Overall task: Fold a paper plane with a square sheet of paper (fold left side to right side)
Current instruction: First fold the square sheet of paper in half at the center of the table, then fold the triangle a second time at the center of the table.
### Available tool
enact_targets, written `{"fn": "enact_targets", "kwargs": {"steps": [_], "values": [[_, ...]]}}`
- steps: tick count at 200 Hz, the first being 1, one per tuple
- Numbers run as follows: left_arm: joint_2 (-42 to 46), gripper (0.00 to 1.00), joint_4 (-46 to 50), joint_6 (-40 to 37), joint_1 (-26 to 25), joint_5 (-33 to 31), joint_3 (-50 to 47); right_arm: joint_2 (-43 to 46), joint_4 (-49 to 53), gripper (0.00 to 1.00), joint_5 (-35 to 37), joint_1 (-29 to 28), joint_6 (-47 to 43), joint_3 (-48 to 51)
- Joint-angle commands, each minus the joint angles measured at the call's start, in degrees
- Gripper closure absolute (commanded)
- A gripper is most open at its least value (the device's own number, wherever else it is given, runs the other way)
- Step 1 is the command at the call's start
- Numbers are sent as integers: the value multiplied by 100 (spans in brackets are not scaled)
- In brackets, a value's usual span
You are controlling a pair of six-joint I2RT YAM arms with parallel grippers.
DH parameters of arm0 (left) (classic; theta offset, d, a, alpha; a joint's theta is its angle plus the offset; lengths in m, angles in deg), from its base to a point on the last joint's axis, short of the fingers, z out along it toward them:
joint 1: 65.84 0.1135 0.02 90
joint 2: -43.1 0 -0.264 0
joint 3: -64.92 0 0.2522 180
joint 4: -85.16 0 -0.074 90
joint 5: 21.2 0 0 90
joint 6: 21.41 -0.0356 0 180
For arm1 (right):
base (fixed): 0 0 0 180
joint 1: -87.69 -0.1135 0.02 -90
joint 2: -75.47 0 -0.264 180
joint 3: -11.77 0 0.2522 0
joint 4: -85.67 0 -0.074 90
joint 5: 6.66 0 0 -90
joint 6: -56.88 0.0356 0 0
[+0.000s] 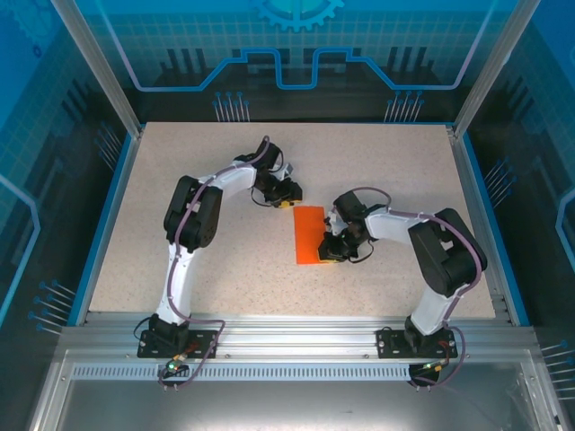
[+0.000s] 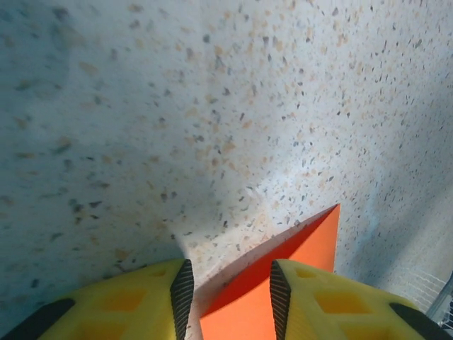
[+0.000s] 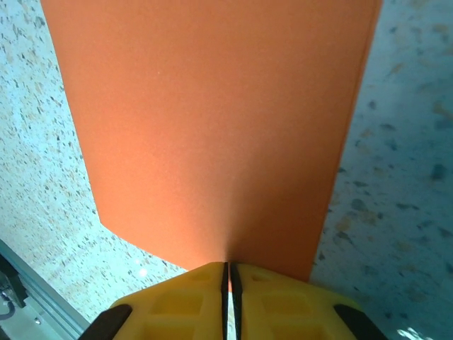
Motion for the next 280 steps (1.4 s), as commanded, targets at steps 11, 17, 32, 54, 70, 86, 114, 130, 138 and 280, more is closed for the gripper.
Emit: {"fn": "enact_targets", "kwargs": {"steps": [11,17,32,54,70,86,114,130,138,280], "values": [[827,57,254,-317,269,-472,-66,888,406,66,635,-40,-196,-221],[995,57,237,-314,269,-508,-202,1041,480,62,758,-25,-258,-280],[1450,55,28,-179,261,-512,-699,1320,671,54,900,88,-402,-390],[2219,54,-561,176,174,-550,-1821,1443,743,47,753,353,-589,-436],[2758,53,-917,430,-7,-659,-2577,1329,696,46,537,523,-629,-459],[3187,53,-1157,573,-345,-882,-3167,1124,557,46,251,594,-638,-504],[3745,52,-1205,631,-1029,-1520,-3794,700,74,44,-126,745,-662,-610],[4012,51,-1328,769,-1273,-1847,-4108,401,-231,41,-264,861,-650,-701],[4124,50,-1517,867,-1370,-1862,-4315,256,-330,40,-312,898,-645,-768],[4790,46,-1803,512,-2110,-2825,-4965,-1060,-889,56,-1480,1032,-316,-1235]]}}
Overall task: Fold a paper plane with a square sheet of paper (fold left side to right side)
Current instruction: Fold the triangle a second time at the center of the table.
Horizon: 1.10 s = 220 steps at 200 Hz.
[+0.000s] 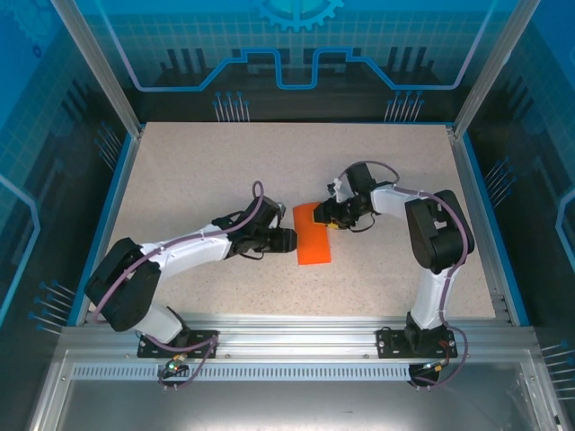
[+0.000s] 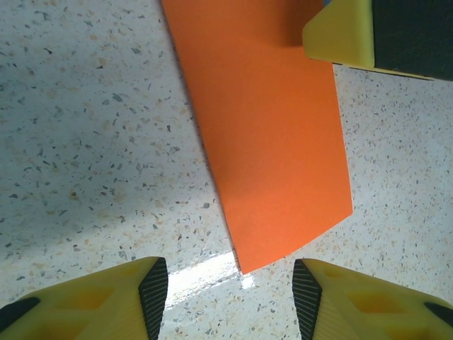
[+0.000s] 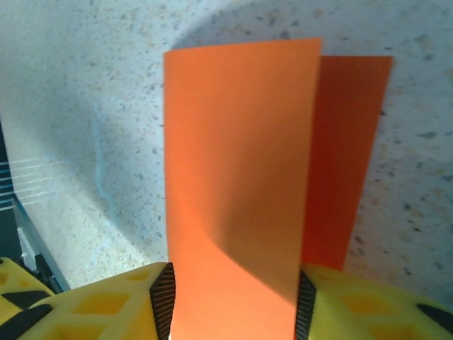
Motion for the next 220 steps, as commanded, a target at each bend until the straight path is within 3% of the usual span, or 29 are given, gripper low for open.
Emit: {"fn": "enact_targets", "kwargs": {"steps": [1,64,106,138,220], "values": [[237,46,-30,-360,-227,-355,2,63,-177,56,-412,77,121,174],[280,40,286,-1339,-1284,-1493,318,528,-170,60,-602,87,530,735],[-401,36,355,-1628,-1901,-1852,799,849,-273,61,-906,86,900,974],[-1078,33,520,-1781,-2185,-2091,1358,1061,-383,62,-1015,88,1166,1074],[-2261,26,1437,-1511,-2571,-3552,2476,1036,-339,64,-1105,36,1445,1017]]}}
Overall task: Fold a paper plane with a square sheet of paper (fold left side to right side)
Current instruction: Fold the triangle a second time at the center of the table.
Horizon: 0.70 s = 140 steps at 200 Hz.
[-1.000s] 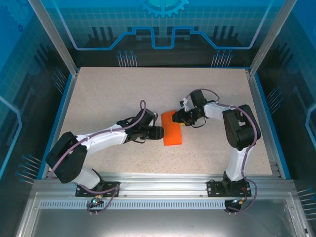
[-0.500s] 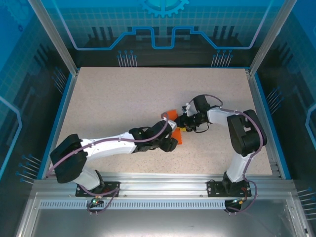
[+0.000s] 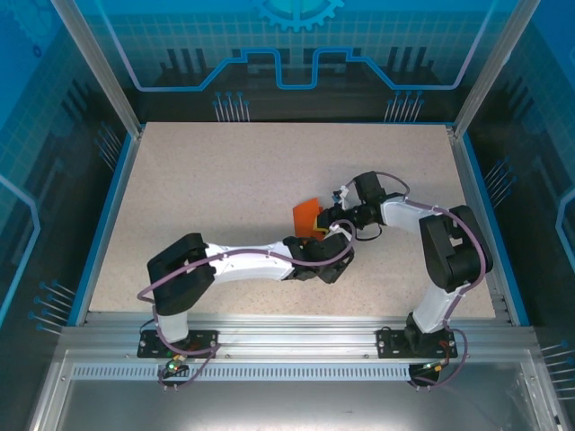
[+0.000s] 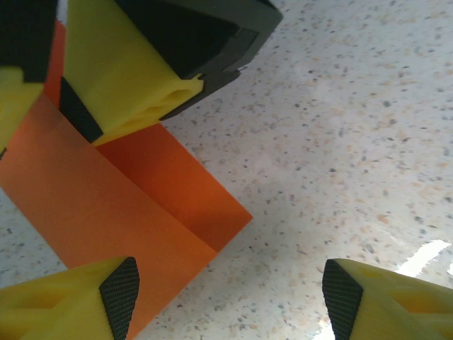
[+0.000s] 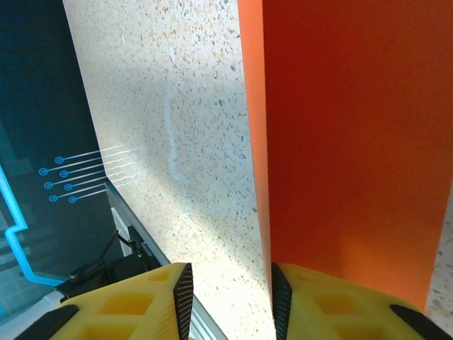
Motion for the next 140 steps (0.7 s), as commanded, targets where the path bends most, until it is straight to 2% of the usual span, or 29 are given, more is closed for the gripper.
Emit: {"fn": "enact_targets", "kwargs": {"steps": [1,52,100,140], "values": [[-273,26,548,129,-90,-726,321,22,2,64,-184,24,153,9],[-562,30,758,245,-101,-985,548,19,43,64,-140,-4,175,-17],[-495,50,710,226,-101,-944,512,-56,216,64,19,-22,62,-61],[-278,64,369,149,-101,-754,218,-83,361,64,180,-24,-39,-113]]}}
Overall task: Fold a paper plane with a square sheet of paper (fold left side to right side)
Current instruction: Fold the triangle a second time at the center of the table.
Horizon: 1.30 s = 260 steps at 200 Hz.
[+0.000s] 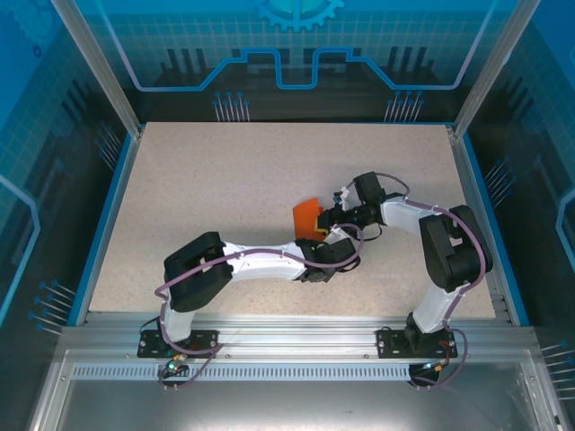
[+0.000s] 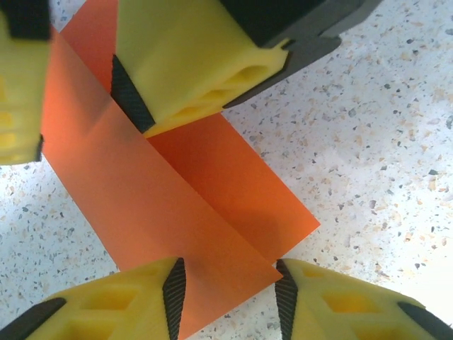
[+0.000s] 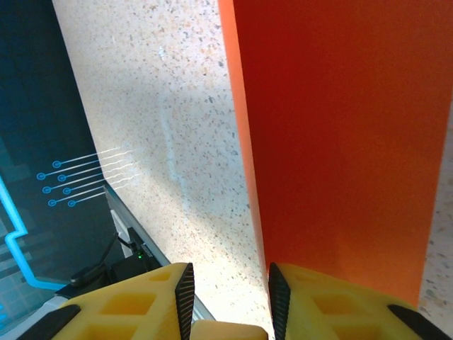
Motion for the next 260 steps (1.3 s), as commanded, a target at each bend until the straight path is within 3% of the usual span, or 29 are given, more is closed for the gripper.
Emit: {"fn": "enact_targets", "kwargs": {"steps": [1,36,101,154,193,201,235,260], "values": [[238,64,-158,-35,-40,53,-137,-72,244,64,94,-20,-112,-107],[250,76,-152,-101,-31,100,-114,-87,306,64,126,-28,-176,-138],[362,85,-158,-98,50,266,-175,79,363,63,244,-15,-281,-188],[624,97,-408,34,289,796,-507,776,496,44,407,374,-360,-102],[833,100,-634,117,473,1239,-741,1240,852,42,625,797,-605,91],[875,100,-676,128,520,1349,-783,1344,951,44,725,853,-685,147],[1044,99,-824,271,782,1745,-988,1716,922,68,778,895,-777,705],[1226,99,-955,339,984,2008,-1206,1831,787,78,836,761,-748,1110]]}}
